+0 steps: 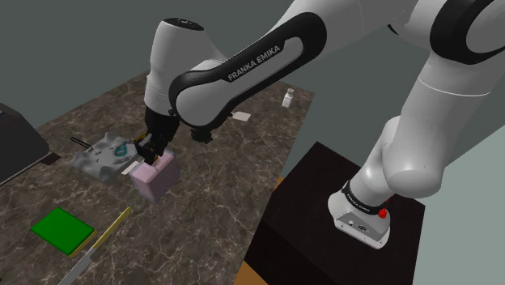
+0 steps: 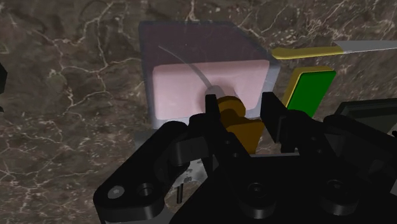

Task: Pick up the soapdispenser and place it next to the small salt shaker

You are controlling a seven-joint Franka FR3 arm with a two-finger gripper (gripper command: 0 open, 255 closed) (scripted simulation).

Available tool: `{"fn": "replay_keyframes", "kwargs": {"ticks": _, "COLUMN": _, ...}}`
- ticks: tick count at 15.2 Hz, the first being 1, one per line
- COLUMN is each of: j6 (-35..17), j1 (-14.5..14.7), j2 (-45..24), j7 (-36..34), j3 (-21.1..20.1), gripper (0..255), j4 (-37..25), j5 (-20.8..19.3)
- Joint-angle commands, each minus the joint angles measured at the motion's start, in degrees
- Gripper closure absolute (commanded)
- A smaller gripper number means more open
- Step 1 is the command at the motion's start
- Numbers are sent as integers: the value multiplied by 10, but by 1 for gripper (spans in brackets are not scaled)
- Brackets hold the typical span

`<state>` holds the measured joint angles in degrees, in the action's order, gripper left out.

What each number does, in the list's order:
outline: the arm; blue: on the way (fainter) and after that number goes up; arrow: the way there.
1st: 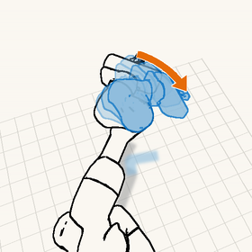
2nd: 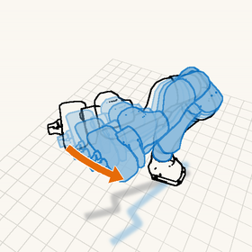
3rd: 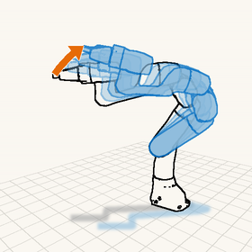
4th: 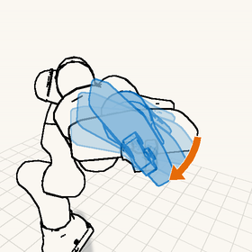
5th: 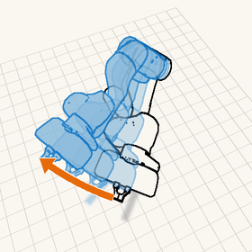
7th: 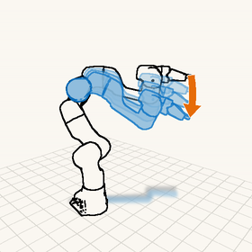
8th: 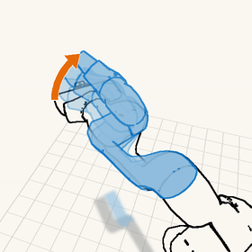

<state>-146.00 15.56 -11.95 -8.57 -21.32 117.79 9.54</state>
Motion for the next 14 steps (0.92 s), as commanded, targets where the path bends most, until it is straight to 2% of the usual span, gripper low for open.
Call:
{"fn": "replay_keyframes", "kwargs": {"ticks": 1, "j6": 0, "j1": 0, "j2": 0, "j7": 0, "j3": 0, "gripper": 255, "j4": 0, "j5": 0}}
{"fn": "replay_keyframes", "kwargs": {"ticks": 6, "j6": 0, "j1": 0, "j2": 0, "j7": 0, "j3": 0, "gripper": 255, "j4": 0, "j5": 0}}
{"fn": "replay_keyframes", "kwargs": {"ticks": 14, "j6": 56, "j1": -4, "j2": 32, "j7": -4, "j3": -1, "gripper": 255, "j4": -26, "j5": 5}}
